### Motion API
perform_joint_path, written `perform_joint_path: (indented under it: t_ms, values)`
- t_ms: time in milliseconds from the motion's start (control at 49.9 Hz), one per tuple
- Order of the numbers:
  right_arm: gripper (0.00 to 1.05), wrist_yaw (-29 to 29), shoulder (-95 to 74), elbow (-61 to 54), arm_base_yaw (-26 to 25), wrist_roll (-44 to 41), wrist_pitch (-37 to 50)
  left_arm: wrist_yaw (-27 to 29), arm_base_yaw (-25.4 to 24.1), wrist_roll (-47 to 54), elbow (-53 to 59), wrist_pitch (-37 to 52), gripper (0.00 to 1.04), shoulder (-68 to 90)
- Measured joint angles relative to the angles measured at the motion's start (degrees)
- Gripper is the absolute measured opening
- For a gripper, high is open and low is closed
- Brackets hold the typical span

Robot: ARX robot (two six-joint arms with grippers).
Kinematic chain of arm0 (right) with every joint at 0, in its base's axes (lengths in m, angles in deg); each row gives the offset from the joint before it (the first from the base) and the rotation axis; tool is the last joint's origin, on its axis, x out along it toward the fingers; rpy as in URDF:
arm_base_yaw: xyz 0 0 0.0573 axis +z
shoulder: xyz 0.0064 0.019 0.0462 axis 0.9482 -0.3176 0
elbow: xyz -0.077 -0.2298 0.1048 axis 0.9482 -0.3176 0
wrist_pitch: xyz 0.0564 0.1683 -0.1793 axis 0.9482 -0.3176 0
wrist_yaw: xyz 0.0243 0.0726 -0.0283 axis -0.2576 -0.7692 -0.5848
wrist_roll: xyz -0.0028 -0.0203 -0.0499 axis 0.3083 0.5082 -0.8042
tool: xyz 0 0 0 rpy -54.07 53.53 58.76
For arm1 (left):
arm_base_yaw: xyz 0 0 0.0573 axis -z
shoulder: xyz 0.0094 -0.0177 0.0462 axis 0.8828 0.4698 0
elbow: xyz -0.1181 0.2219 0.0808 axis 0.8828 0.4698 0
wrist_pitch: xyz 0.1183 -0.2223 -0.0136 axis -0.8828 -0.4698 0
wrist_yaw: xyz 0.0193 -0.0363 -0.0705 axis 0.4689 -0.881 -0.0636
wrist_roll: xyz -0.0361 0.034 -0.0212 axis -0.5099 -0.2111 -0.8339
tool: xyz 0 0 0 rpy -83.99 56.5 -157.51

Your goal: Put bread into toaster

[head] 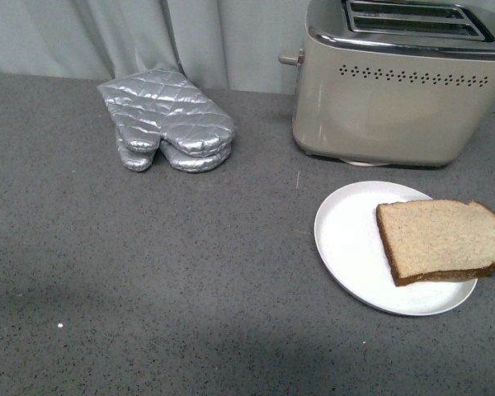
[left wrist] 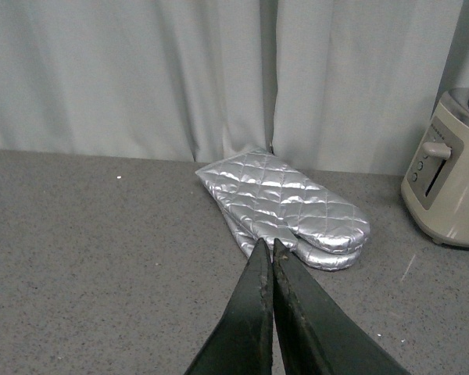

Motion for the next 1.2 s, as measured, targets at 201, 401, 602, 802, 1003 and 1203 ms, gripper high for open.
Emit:
perform_joint_path:
  t_ms: [201,401,602,802,1003,1203]
  values:
    - [0.95,0.0,0.0,0.0,0.0,0.0,0.0,-3.4,-3.4,0.1,2.0,-10.7,0.04,-14.0]
    - [0.95,0.0,0.0,0.0,0.0,0.0,0.0,-7.0,-6.3,0.1,3.0,-17.2,0.04,-21.6]
    - [0.95,0.0,0.0,0.0,0.0,0.0,0.0,-10.2,-10.5,0.2,3.0,-23.7,0.04,-29.0]
    - [0.95,0.0,0.0,0.0,0.0,0.0,0.0,-10.3,-10.6,0.2,3.0,-30.1,0.04,-36.0]
    - [0.95,0.0,0.0,0.0,0.0,0.0,0.0,-10.3,-10.6,0.2,3.0,-35.0,0.04,-41.1]
    - [0.95,0.0,0.0,0.0,0.0,0.0,0.0,-10.3,-10.6,0.2,3.0,-39.8,0.04,-46.1]
